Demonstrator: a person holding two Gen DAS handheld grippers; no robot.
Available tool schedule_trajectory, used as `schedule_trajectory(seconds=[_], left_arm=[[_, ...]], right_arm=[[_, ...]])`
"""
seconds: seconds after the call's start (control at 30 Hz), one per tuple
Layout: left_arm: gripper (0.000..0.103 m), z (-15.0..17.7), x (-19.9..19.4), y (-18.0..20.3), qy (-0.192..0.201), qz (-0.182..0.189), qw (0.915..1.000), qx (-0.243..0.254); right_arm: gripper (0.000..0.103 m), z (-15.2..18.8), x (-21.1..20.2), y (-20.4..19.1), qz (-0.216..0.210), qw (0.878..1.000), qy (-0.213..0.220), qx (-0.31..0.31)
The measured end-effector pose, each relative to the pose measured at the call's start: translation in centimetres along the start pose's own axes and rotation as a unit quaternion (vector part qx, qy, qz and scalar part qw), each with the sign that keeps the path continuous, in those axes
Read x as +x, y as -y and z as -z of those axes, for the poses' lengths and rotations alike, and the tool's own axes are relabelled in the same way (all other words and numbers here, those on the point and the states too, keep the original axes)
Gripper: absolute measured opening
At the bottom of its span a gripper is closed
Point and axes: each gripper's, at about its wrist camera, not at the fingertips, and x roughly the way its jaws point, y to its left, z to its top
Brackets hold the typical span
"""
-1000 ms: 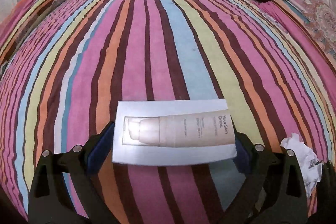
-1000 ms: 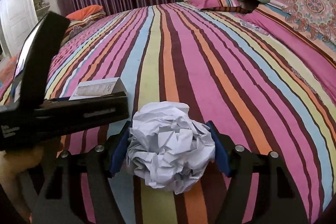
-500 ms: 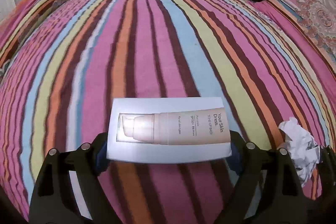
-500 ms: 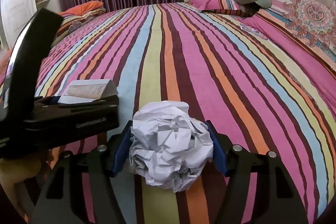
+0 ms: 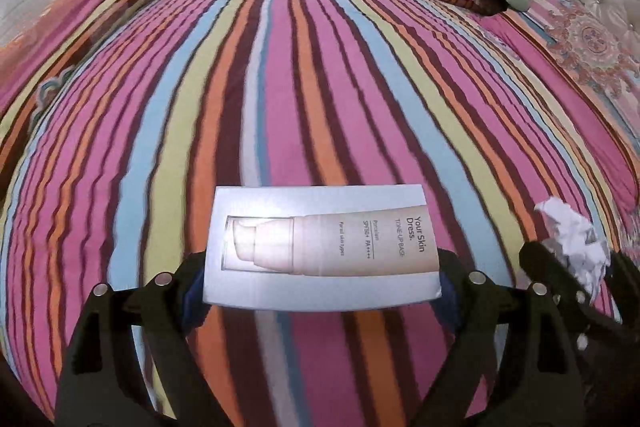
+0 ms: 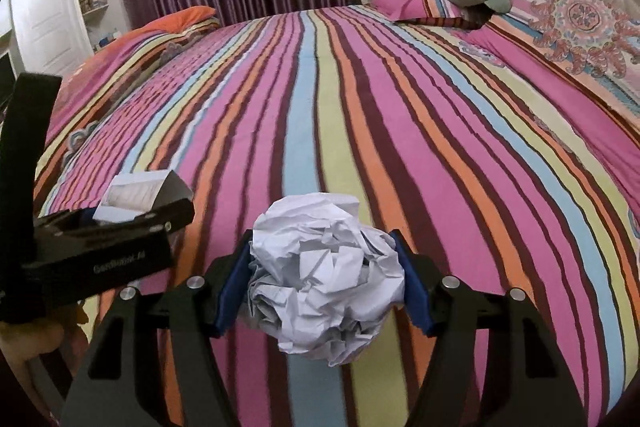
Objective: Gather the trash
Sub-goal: 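Carry the white box with the left tool while the right tool carries the paper ball to the basket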
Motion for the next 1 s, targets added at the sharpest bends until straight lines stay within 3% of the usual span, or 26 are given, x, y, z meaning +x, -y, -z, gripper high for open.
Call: schedule_trajectory(seconds=[0.43,1.0], left_arm=[[0.084,8.6,-6.3,-3.2,-0.004,-0.009,0.9999,-0.009],[0.084,17.2,-13.4,-3.1,0.005,-0.015,0.9999,0.003]], right_arm=[[0.063,5.5,-5.5,-2.4,-0.01,1.0,-0.018,-0.017],[0.063,11.4,-11.9,-3.7,-0.012,0.999,-0.016,-0.029]])
